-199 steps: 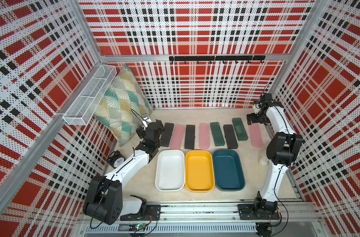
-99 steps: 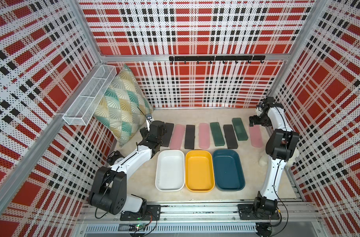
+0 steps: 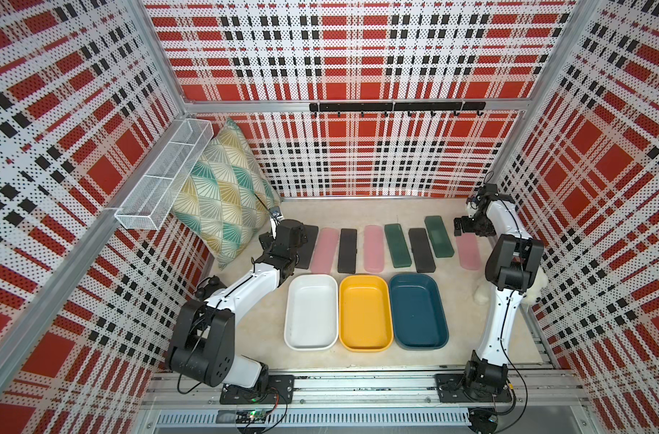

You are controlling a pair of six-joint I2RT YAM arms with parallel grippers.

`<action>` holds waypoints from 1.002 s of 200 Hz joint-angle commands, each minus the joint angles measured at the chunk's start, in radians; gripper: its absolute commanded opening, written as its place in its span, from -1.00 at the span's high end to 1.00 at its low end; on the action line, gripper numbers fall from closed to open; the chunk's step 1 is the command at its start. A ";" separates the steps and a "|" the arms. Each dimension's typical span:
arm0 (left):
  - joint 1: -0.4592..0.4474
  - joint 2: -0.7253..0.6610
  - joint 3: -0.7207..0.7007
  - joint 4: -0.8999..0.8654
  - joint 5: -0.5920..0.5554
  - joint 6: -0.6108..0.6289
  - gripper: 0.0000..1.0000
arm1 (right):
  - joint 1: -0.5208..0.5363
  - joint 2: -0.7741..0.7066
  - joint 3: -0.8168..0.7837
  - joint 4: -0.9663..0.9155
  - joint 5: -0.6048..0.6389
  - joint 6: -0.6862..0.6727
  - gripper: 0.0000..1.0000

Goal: Place the pencil cases by color into the storage box
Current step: Pick up the pencil case from the center of the board.

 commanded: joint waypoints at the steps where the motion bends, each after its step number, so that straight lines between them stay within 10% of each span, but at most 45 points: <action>1: -0.006 0.003 0.021 0.000 0.009 0.000 -0.98 | -0.004 0.024 -0.025 0.039 0.002 0.021 -0.99; 200: -0.003 0.011 0.013 0.024 0.023 0.003 -0.98 | -0.004 0.052 -0.139 0.135 0.071 0.044 -0.76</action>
